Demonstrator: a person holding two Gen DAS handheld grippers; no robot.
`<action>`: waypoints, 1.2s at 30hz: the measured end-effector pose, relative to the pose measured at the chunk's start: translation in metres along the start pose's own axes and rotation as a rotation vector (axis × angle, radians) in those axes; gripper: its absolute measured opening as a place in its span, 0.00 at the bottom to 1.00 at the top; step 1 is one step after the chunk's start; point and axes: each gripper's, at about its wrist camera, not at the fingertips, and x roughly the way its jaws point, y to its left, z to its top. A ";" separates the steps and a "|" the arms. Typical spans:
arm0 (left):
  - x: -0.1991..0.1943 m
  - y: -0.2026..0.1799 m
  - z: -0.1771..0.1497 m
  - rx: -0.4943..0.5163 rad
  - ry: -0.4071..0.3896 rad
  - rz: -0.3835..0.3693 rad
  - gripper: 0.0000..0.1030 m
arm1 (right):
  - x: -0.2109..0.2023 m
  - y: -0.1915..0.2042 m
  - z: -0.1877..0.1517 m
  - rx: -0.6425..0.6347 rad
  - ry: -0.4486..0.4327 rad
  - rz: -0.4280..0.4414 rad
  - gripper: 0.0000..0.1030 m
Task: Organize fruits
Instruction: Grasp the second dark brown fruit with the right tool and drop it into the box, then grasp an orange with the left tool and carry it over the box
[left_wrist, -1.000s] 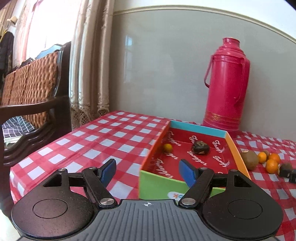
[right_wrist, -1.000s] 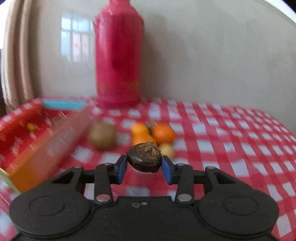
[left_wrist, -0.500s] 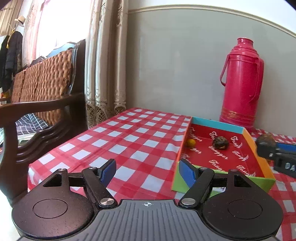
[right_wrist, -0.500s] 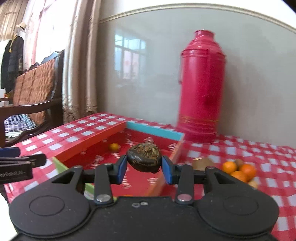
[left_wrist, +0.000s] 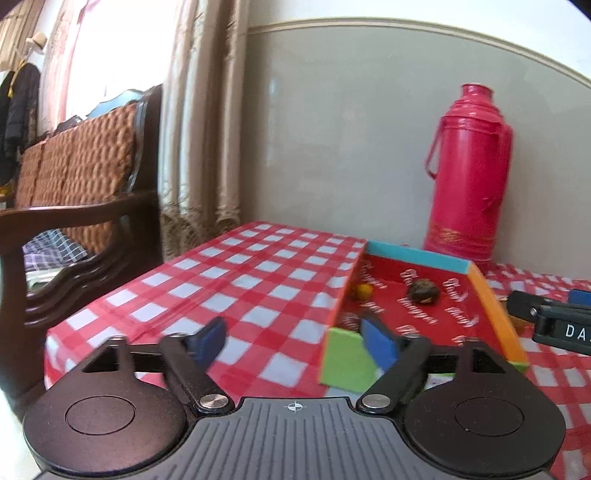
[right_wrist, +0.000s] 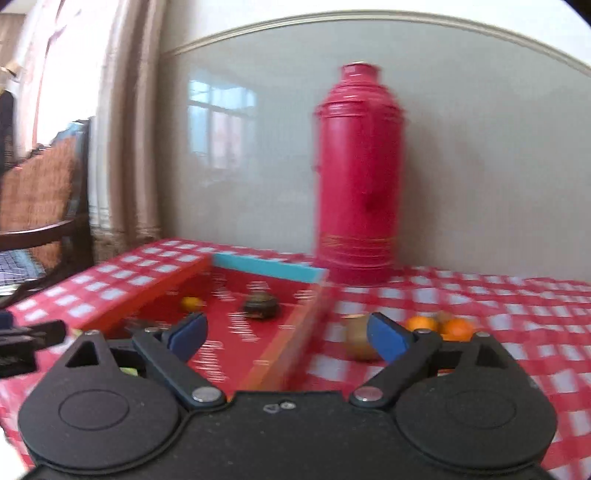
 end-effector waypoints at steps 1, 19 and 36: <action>-0.001 -0.007 0.001 0.012 -0.014 -0.005 0.87 | -0.001 -0.009 -0.001 0.006 0.008 -0.024 0.88; -0.011 -0.160 -0.005 0.132 -0.060 -0.266 0.93 | -0.042 -0.145 -0.021 0.090 -0.026 -0.322 0.94; 0.048 -0.264 -0.011 0.209 0.087 -0.401 0.74 | -0.016 -0.210 -0.031 0.150 0.026 -0.455 0.94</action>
